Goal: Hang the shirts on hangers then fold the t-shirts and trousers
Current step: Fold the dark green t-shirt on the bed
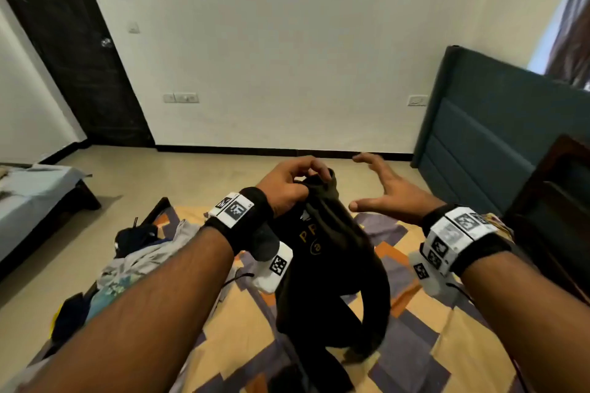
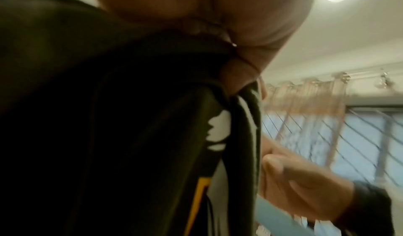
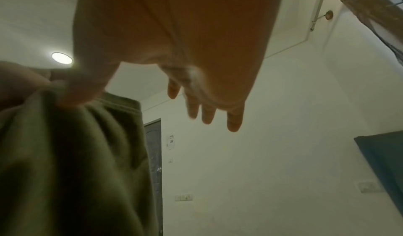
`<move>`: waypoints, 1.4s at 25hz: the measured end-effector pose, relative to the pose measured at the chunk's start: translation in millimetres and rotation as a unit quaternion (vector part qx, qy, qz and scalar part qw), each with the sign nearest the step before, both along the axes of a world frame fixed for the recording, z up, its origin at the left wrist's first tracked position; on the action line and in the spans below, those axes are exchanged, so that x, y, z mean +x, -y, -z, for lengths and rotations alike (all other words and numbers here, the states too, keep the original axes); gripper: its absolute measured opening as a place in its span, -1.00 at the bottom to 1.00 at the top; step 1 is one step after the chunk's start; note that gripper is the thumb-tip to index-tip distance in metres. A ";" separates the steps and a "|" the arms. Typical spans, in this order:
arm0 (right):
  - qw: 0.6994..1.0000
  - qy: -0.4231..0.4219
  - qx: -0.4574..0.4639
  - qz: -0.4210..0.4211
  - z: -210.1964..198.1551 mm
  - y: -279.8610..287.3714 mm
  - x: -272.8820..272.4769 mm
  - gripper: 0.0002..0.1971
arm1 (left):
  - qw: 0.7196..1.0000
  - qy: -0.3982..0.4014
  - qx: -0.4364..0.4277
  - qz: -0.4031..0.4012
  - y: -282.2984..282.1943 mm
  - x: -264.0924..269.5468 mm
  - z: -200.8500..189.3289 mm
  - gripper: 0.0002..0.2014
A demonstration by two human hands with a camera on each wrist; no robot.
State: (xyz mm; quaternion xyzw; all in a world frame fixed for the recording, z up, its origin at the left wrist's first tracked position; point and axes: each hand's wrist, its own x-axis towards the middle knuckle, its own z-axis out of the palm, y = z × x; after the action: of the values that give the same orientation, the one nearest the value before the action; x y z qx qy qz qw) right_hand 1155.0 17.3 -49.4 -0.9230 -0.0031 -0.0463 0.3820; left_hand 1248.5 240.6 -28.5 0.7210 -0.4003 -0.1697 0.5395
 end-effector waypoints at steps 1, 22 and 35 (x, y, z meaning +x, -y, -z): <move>0.998 -0.030 0.048 -0.037 -1.3 0.0 0.8 -0.14 | 0.997 0.055 0.031 0.040 6.9 -4.4 -8.9 -0.57; 0.868 -0.007 0.488 0.091 1.7 -72.4 11.6 -0.76 | 0.949 0.092 0.097 -0.286 29.8 -43.1 70.3 -0.38; 0.939 0.025 0.341 0.040 79.3 -21.7 3.1 -0.50 | 0.984 0.126 0.035 -0.120 38.0 -5.9 -7.0 -0.79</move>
State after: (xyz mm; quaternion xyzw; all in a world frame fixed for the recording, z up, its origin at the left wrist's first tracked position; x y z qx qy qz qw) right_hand 1158.0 38.9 -128.7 -0.7351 0.0405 -0.0834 0.6716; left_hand 1242.5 202.6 -21.5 0.7981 -0.3695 -0.0252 0.4753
